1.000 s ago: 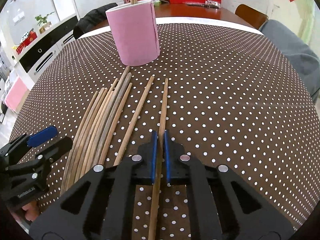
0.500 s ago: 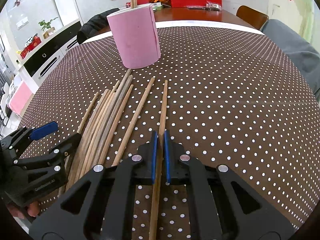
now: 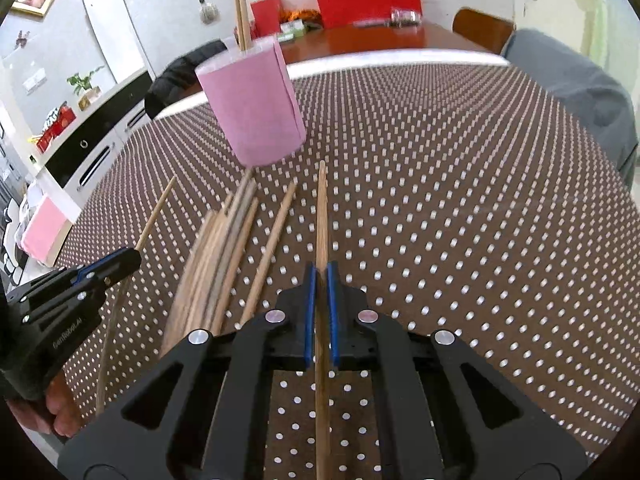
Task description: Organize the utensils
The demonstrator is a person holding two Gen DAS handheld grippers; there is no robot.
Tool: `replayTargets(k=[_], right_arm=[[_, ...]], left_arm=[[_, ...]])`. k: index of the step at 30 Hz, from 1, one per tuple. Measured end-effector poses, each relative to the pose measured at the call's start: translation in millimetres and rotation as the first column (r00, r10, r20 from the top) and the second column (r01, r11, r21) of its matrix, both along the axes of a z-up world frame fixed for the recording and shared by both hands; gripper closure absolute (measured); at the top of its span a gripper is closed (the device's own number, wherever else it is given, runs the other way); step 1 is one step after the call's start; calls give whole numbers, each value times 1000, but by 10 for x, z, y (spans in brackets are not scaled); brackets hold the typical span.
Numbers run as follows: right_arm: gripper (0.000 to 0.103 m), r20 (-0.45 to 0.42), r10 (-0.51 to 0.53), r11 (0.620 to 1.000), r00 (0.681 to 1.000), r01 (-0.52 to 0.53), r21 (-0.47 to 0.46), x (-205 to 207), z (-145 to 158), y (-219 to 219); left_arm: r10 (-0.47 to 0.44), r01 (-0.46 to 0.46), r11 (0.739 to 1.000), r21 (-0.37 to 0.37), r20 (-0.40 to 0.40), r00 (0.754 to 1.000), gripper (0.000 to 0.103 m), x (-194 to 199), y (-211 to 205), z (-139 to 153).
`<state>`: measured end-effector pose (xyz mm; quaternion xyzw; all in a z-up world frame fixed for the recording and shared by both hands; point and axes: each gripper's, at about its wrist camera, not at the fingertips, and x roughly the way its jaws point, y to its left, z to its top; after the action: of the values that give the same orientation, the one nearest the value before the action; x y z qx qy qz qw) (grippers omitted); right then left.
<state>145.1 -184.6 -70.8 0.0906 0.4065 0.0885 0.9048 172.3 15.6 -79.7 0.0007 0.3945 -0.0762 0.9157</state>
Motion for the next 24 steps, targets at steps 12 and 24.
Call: replayTargets(k=[12, 24], right_arm=[[97, 211, -32, 999, 977, 22, 47, -124, 655, -44], [98, 413, -30, 993, 910, -20, 115, 5, 1229, 32]], left_arm=[[30, 20, 983, -183, 263, 964, 97, 1, 3, 600], [111, 14, 966, -259, 462, 880, 97, 177, -142, 1229]])
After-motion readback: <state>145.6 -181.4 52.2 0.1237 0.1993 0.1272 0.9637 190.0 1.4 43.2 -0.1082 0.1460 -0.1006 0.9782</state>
